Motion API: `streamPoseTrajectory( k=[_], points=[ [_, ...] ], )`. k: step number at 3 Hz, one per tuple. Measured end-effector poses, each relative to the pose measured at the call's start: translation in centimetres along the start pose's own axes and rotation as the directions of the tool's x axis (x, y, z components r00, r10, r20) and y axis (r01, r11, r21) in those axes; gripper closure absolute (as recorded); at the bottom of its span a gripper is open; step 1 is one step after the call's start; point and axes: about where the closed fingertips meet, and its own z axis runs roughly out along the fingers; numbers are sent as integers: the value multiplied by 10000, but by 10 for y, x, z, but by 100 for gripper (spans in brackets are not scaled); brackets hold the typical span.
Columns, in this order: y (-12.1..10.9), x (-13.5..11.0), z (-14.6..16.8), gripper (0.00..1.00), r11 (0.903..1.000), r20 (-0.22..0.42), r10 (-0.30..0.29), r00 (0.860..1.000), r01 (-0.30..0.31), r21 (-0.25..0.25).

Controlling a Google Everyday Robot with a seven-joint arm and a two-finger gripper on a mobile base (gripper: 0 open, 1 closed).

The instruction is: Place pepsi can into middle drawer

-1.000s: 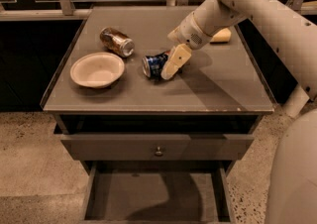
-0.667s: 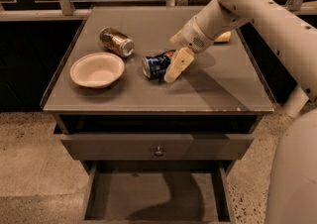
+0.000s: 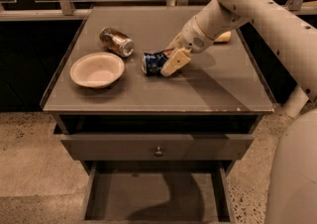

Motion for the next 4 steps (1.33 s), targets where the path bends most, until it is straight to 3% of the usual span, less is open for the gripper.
streamPoseTrajectory(
  k=[2, 3, 4],
  points=[
    [0, 0, 0, 89, 10000, -2, 1, 10000, -1, -1],
    [20, 1, -19, 100, 9998, -449, 196, 9988, -200, -88],
    [57, 1, -46, 100, 9998, -710, 204, 9973, -206, -15]
  ],
)
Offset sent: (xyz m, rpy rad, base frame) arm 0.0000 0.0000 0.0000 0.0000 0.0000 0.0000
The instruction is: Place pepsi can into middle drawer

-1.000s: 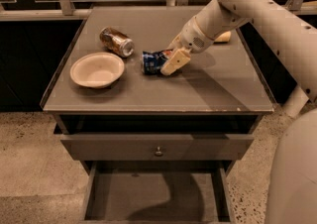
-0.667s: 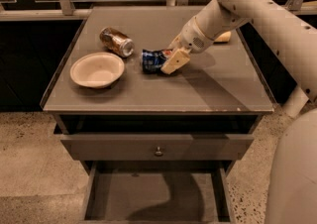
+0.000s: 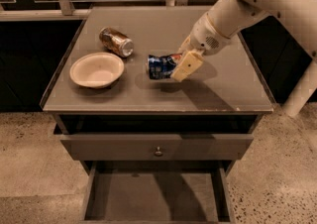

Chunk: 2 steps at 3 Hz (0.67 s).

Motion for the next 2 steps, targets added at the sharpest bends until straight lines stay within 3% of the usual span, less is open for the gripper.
streamPoseTrajectory(
  k=[1, 2],
  points=[
    [48, 9, -25, 100, 9995, -179, 145, 9997, -139, 283],
    [102, 10, -50, 100, 9947, 132, 32, 9999, -45, 1029]
  ],
)
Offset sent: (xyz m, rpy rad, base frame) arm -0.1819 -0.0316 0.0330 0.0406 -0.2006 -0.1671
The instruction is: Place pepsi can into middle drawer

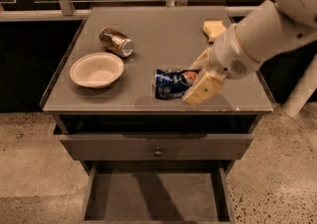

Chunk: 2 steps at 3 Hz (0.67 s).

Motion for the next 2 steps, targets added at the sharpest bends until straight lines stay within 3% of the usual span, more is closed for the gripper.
streamPoseTrajectory(
  k=[1, 2],
  points=[
    [51, -14, -21, 100, 9897, 499, -536, 9973, 464, 1351],
    [86, -3, -14, 100, 9718, 1079, -298, 9937, 36, 2357]
  ],
)
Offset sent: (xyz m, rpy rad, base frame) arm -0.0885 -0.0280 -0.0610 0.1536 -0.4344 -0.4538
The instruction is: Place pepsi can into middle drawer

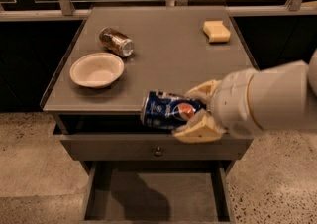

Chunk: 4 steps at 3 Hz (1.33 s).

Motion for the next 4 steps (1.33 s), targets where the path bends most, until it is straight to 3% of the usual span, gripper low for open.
streamPoseTrajectory(
  k=[1, 2, 3, 4],
  points=[
    [11, 39, 5, 100, 9932, 92, 886, 9960, -890, 756],
    [16, 44, 9, 100, 9937, 71, 850, 9964, -853, 726],
    [35, 81, 27, 100, 9834, 283, 1551, 9875, -1570, 907],
    [68, 148, 54, 100, 9409, 695, 3108, 9479, -3172, 1190]
  ],
)
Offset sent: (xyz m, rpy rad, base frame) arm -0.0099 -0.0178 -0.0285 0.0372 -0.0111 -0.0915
